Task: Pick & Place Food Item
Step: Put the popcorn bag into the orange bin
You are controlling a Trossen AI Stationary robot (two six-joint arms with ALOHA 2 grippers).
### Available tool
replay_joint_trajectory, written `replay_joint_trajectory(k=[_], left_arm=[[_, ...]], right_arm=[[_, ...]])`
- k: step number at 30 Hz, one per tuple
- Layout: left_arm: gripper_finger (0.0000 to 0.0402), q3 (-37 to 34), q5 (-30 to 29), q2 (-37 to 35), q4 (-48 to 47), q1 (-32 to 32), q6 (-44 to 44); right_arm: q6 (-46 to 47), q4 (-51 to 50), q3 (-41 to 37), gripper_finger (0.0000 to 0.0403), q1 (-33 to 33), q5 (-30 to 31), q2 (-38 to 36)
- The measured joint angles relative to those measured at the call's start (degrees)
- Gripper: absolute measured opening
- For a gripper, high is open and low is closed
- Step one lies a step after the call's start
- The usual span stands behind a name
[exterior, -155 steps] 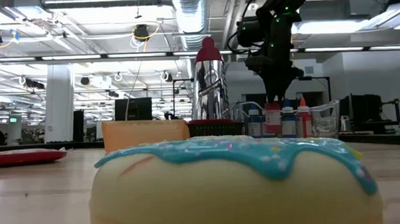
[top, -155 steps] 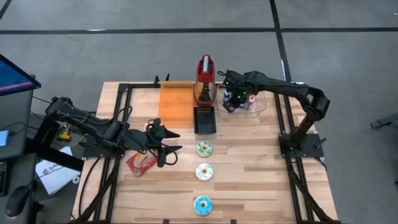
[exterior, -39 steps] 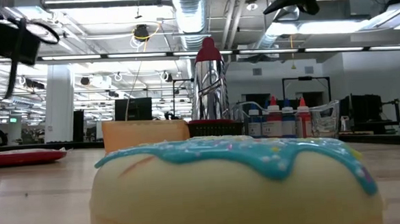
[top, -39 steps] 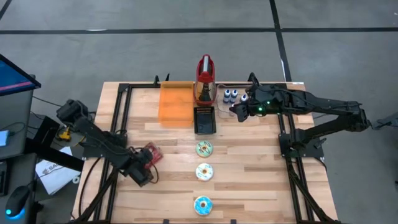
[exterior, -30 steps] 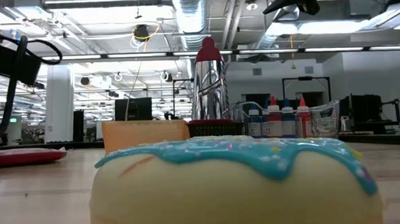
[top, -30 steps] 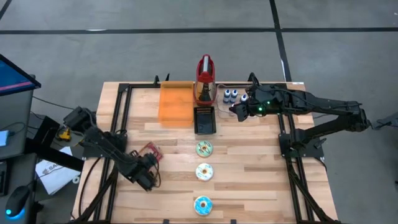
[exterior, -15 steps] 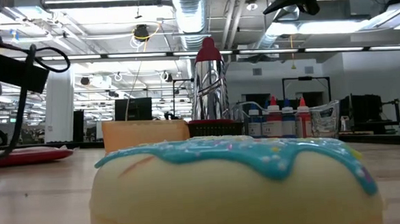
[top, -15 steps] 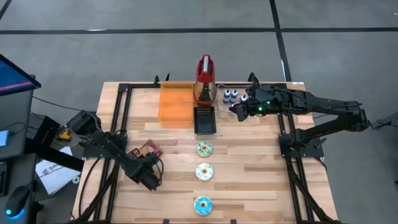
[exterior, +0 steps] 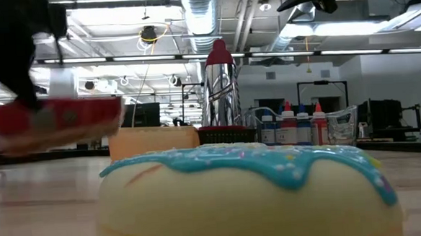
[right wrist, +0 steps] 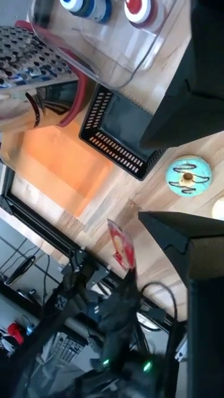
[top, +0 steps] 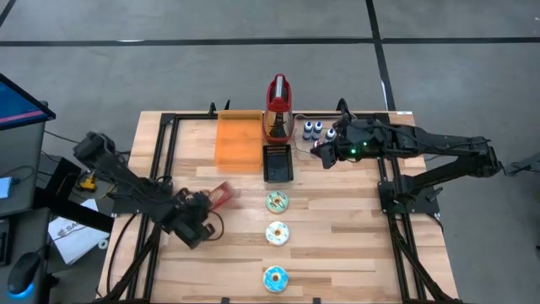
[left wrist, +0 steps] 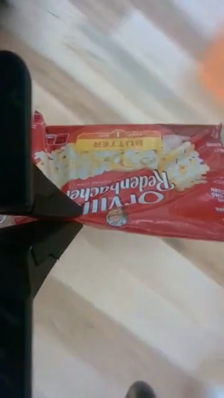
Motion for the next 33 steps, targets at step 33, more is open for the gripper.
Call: replay_joint_trajectory(k=[33], left_arm=[[0.0000, 7.3, 14.2, 9.7, 30.7, 63.5, 26.4]], right_arm=[[-0.6, 2.3, 0.0, 0.0164, 2.7, 6.1, 0.0]])
